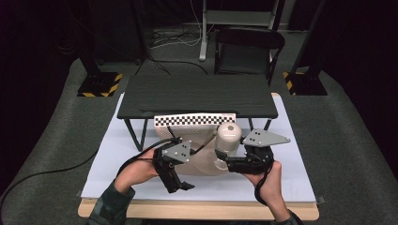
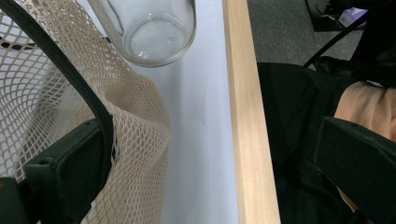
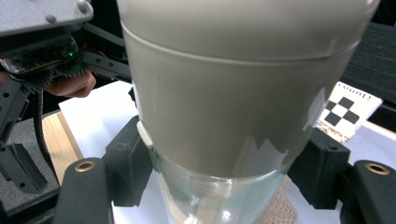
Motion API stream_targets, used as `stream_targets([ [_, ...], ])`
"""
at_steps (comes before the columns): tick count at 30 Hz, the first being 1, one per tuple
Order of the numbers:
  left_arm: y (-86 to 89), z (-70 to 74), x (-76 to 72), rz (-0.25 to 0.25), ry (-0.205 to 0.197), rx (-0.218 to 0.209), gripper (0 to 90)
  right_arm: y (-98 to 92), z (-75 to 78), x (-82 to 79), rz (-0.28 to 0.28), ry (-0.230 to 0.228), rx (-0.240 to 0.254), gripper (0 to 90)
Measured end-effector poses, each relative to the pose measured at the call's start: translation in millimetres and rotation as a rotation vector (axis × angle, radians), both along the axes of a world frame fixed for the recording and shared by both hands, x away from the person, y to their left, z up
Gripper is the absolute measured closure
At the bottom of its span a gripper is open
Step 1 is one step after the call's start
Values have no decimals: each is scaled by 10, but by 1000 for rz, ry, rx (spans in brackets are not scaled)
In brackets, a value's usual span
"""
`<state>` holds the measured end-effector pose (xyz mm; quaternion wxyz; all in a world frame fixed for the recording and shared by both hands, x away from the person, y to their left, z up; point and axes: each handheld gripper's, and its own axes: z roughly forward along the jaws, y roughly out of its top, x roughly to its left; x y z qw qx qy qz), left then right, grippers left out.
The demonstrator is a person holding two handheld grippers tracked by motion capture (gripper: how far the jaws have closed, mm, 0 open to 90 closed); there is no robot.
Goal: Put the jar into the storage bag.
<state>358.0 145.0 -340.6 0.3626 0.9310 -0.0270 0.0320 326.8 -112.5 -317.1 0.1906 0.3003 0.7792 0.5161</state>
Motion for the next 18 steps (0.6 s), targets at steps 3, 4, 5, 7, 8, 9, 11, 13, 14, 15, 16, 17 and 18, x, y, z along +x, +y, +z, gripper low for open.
stream_targets([
  [3,-1,0,-2,0,-2,0,0,22,21,11,4,0,3,297],
  [4,0,0,-1,0,-1,1,0,30,26,16,8,-2,3,297],
  [5,-1,-1,0,2,0,1,0,38,30,21,11,-2,5,297],
  [7,-7,-3,-5,3,-5,6,0,57,40,29,14,-2,6,297],
  [8,-9,-5,-5,4,-5,7,0,66,46,33,16,-2,8,297],
  [9,-11,-7,-6,4,-6,8,0,74,53,38,18,-4,9,297],
  [11,-10,-9,-3,3,-5,8,0,90,69,47,21,-4,12,297],
  [13,-7,-9,0,1,-3,6,0,104,87,57,24,-6,11,297],
  [14,-7,-11,2,0,-2,5,0,110,97,61,25,-8,11,297],
  [15,-7,-14,3,1,-1,5,0,114,107,67,25,-7,12,297],
  [16,-7,-17,5,2,-1,6,0,119,115,73,25,-8,14,297],
  [17,-8,-20,6,3,0,8,0,122,123,81,25,-9,14,297],
  [18,-8,-21,7,2,-1,8,0,127,130,89,24,-9,14,297],
])
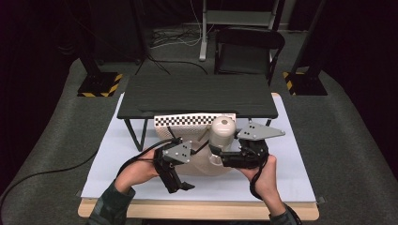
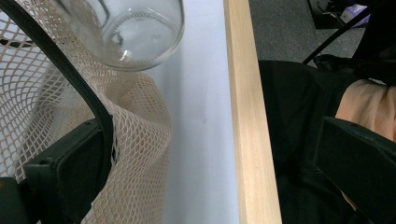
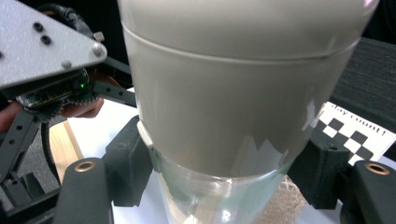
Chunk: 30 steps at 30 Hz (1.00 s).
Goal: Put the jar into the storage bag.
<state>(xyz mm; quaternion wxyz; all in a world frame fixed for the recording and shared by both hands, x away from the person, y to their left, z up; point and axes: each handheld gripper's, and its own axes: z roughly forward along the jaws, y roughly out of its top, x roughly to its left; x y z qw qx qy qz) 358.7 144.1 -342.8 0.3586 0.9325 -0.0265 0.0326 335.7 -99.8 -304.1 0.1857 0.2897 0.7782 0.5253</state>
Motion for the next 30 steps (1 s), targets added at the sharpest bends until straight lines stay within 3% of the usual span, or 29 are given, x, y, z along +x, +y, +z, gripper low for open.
stream_targets([
  [30,-1,-8,5,-5,-3,2,0,133,245,174,5,-16,27,297],
])
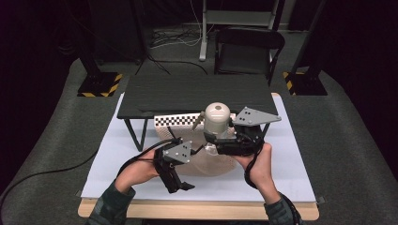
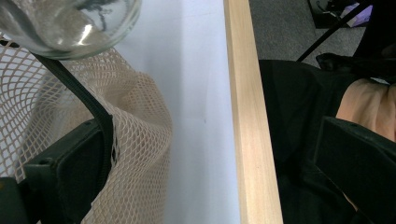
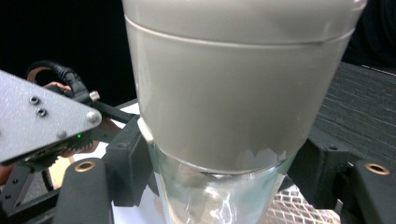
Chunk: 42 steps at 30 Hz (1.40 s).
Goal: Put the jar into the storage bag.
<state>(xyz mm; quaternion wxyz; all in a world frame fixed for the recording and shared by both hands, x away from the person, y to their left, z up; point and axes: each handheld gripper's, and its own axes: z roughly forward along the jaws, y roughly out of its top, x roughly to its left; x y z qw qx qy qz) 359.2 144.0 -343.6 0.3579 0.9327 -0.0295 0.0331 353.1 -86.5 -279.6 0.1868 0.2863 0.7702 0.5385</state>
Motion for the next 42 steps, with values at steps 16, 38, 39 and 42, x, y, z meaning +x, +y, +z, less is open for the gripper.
stream_targets([
  [16,2,-2,3,-3,1,-5,0,176,19,167,3,-6,2,297],
  [38,16,33,-21,-6,-7,-20,0,369,-45,368,4,10,10,297],
  [39,21,38,-22,-8,-6,-24,0,377,-55,378,3,13,9,297],
  [42,34,49,-26,-11,-7,-30,0,402,-103,411,5,28,6,297],
])
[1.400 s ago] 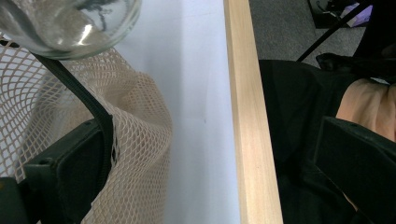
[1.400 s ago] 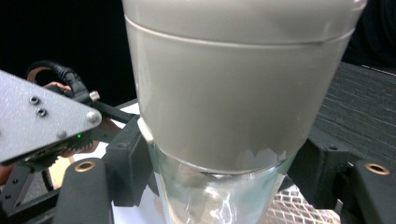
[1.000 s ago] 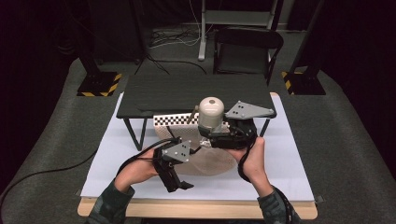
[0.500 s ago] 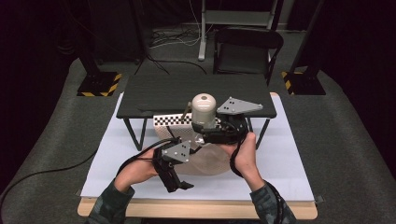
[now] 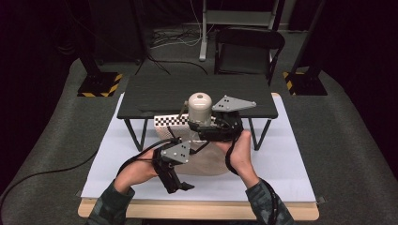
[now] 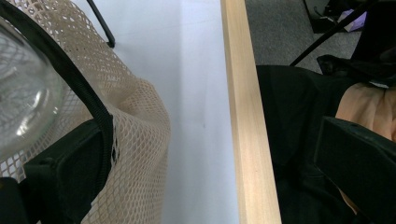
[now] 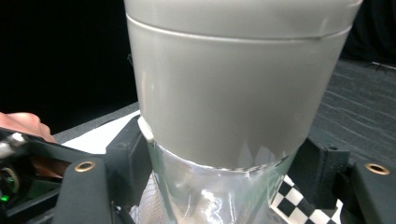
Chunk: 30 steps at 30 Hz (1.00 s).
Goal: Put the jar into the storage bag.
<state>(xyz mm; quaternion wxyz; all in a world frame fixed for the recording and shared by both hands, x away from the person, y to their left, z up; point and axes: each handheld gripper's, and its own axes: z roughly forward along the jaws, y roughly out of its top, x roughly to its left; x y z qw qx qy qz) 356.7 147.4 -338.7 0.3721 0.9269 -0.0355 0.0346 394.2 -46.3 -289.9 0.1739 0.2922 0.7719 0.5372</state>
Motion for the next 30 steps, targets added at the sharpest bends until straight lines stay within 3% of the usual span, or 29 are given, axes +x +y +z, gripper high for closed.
stream_targets([
  [30,5,9,-6,5,0,2,0,96,-636,73,33,133,-46,296],
])
